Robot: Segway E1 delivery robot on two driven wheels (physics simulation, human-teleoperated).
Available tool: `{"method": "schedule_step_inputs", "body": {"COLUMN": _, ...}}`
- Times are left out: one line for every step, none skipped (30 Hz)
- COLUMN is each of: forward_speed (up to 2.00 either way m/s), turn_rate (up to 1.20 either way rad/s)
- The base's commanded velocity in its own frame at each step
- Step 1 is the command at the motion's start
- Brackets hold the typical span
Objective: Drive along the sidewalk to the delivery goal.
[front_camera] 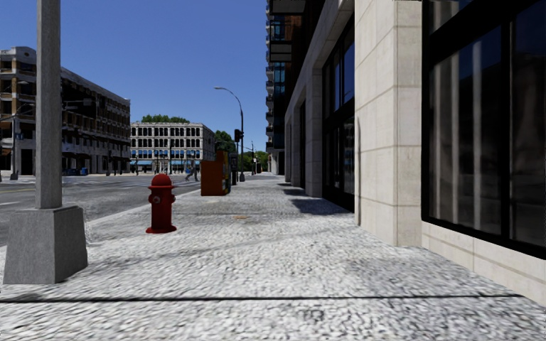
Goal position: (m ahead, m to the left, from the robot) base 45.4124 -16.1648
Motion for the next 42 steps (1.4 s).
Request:
{"method": "schedule_step_inputs", "body": {"forward_speed": 2.0, "turn_rate": 0.0}}
{"method": "schedule_step_inputs", "body": {"forward_speed": 2.0, "turn_rate": 0.0}}
{"method": "schedule_step_inputs", "body": {"forward_speed": 2.0, "turn_rate": 0.0}}
{"method": "schedule_step_inputs", "body": {"forward_speed": 2.0, "turn_rate": 0.0}}
{"method": "schedule_step_inputs", "body": {"forward_speed": 2.0, "turn_rate": 0.0}}
{"method": "schedule_step_inputs", "body": {"forward_speed": 2.0, "turn_rate": 0.0}}
{"method": "schedule_step_inputs", "body": {"forward_speed": 2.0, "turn_rate": 0.0}}
{"method": "schedule_step_inputs", "body": {"forward_speed": 2.0, "turn_rate": 0.0}}
{"method": "schedule_step_inputs", "body": {"forward_speed": 2.0, "turn_rate": 0.0}}
{"method": "schedule_step_inputs", "body": {"forward_speed": 2.0, "turn_rate": 0.0}}
{"method": "schedule_step_inputs", "body": {"forward_speed": 2.0, "turn_rate": 0.0}}
{"method": "schedule_step_inputs", "body": {"forward_speed": 2.0, "turn_rate": 0.0}}
{"method": "schedule_step_inputs", "body": {"forward_speed": 2.0, "turn_rate": 0.0}}
{"method": "schedule_step_inputs", "body": {"forward_speed": 2.0, "turn_rate": 0.0}}
{"method": "schedule_step_inputs", "body": {"forward_speed": 2.0, "turn_rate": 0.0}}
{"method": "schedule_step_inputs", "body": {"forward_speed": 2.0, "turn_rate": 0.0}}
{"method": "schedule_step_inputs", "body": {"forward_speed": 2.0, "turn_rate": 0.0}}
{"method": "schedule_step_inputs", "body": {"forward_speed": 2.0, "turn_rate": 0.0}}
{"method": "schedule_step_inputs", "body": {"forward_speed": 2.0, "turn_rate": 0.0}}
{"method": "schedule_step_inputs", "body": {"forward_speed": 2.0, "turn_rate": 0.0}}
{"method": "schedule_step_inputs", "body": {"forward_speed": 2.0, "turn_rate": 0.0}}
{"method": "schedule_step_inputs", "body": {"forward_speed": 2.0, "turn_rate": 0.0}}
{"method": "schedule_step_inputs", "body": {"forward_speed": 2.0, "turn_rate": 0.0}}
{"method": "schedule_step_inputs", "body": {"forward_speed": 2.0, "turn_rate": 0.0}}
{"method": "schedule_step_inputs", "body": {"forward_speed": 2.0, "turn_rate": 0.0}}
{"method": "schedule_step_inputs", "body": {"forward_speed": 2.0, "turn_rate": 0.0}}
{"method": "schedule_step_inputs", "body": {"forward_speed": 2.0, "turn_rate": 0.0}}
{"method": "schedule_step_inputs", "body": {"forward_speed": 2.0, "turn_rate": 0.0}}
{"method": "schedule_step_inputs", "body": {"forward_speed": 2.0, "turn_rate": 0.0}}
{"method": "schedule_step_inputs", "body": {"forward_speed": 2.0, "turn_rate": 0.0}}
{"method": "schedule_step_inputs", "body": {"forward_speed": 2.0, "turn_rate": 0.0}}
{"method": "schedule_step_inputs", "body": {"forward_speed": 2.0, "turn_rate": 0.0}}
{"method": "schedule_step_inputs", "body": {"forward_speed": 2.0, "turn_rate": 0.0}}
{"method": "schedule_step_inputs", "body": {"forward_speed": 2.0, "turn_rate": 0.0}}
{"method": "schedule_step_inputs", "body": {"forward_speed": 2.0, "turn_rate": 0.0}}
{"method": "schedule_step_inputs", "body": {"forward_speed": 2.0, "turn_rate": 0.0}}
{"method": "schedule_step_inputs", "body": {"forward_speed": 2.0, "turn_rate": 0.0}}
{"method": "schedule_step_inputs", "body": {"forward_speed": 2.0, "turn_rate": 0.0}}
{"method": "schedule_step_inputs", "body": {"forward_speed": 2.0, "turn_rate": 0.0}}
{"method": "schedule_step_inputs", "body": {"forward_speed": 2.0, "turn_rate": 0.0}}
{"method": "schedule_step_inputs", "body": {"forward_speed": 2.0, "turn_rate": 0.0}}
{"method": "schedule_step_inputs", "body": {"forward_speed": 2.0, "turn_rate": 0.0}}
